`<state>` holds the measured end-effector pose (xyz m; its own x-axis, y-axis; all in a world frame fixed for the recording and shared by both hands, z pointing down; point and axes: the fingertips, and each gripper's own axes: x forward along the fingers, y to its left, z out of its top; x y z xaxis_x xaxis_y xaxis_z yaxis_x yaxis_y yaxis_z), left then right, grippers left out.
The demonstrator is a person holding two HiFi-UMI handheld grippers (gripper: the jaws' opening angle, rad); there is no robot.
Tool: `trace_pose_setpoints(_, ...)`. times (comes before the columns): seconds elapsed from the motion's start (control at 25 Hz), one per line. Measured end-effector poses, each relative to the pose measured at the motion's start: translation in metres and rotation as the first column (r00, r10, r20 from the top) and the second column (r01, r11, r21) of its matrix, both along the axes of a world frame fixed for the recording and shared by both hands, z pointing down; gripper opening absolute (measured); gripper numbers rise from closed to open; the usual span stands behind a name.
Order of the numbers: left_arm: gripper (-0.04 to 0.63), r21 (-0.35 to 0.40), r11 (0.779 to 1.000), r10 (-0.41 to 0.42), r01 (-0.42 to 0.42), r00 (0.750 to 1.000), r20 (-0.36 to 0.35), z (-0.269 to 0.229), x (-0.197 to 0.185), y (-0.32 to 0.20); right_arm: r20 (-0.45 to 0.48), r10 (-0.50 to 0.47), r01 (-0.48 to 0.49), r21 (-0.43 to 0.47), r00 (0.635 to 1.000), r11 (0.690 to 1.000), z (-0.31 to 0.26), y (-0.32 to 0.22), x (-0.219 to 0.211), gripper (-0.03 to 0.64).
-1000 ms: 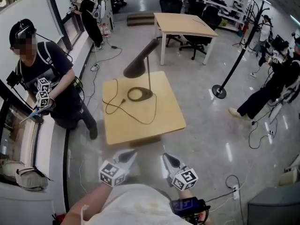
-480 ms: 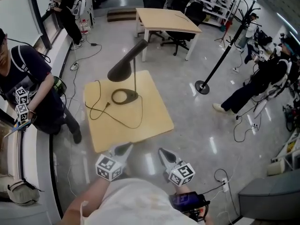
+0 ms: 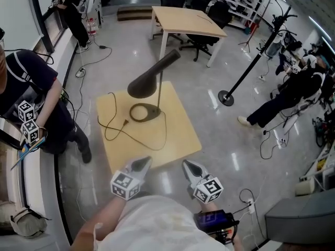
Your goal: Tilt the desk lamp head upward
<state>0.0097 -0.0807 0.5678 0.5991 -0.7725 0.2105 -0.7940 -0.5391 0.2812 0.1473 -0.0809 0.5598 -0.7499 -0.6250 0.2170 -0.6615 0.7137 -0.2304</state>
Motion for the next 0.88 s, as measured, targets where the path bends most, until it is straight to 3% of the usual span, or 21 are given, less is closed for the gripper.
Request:
trace_pose_setpoints(0.4,0.005,-0.004,0.999,-0.036,0.036,0.999,-0.012,0.010,-0.053,-0.019,-0.023,-0.047,0.047,-0.002,0.999,0.999,0.003,-0.025,-0.057,0.012)
trace_pose_setpoints(0.88,0.005,-0.011,0.996,-0.086,0.086,0.996,-0.009,0.009,-0.074,-0.035,-0.026,-0.133,0.132,-0.013,0.991,0.991,0.006,-0.051,-0.088,0.012)
